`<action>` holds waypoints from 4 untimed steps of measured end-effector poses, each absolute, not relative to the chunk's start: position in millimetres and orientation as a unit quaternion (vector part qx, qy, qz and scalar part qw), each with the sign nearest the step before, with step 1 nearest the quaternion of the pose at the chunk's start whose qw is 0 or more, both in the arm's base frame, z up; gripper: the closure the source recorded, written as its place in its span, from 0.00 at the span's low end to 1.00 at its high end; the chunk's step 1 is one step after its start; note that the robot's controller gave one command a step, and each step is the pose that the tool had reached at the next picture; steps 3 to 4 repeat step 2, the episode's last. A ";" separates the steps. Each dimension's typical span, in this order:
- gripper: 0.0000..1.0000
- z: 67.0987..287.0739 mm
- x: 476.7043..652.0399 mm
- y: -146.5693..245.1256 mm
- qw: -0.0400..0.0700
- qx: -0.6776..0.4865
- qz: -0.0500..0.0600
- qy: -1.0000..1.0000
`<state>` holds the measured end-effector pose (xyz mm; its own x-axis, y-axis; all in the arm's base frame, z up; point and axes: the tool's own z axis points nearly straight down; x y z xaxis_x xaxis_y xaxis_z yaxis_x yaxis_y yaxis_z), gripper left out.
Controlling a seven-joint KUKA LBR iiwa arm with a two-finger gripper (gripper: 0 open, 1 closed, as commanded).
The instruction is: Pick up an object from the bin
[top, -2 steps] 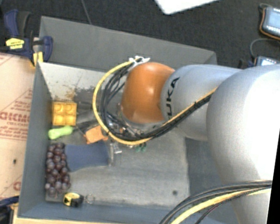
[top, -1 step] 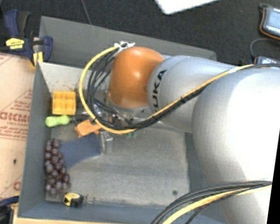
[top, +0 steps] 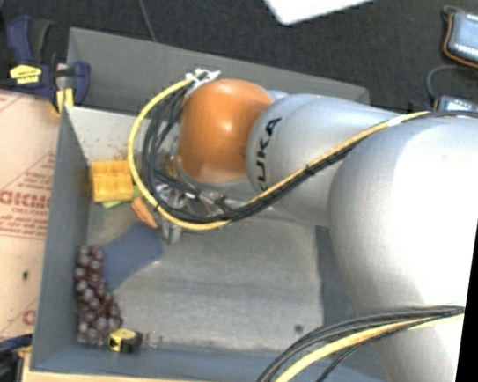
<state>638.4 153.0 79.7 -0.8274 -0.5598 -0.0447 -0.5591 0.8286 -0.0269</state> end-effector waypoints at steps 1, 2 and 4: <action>1.00 79.6 638.4 153.0 0.025 -0.292 -0.006 0.956; 1.00 111.0 641.9 161.0 0.022 -0.292 -0.007 0.956; 1.00 111.0 641.9 161.0 0.022 -0.292 -0.007 0.956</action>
Offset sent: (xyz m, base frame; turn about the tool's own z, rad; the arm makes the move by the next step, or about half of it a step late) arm 0.0066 0.0153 0.0494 0.0025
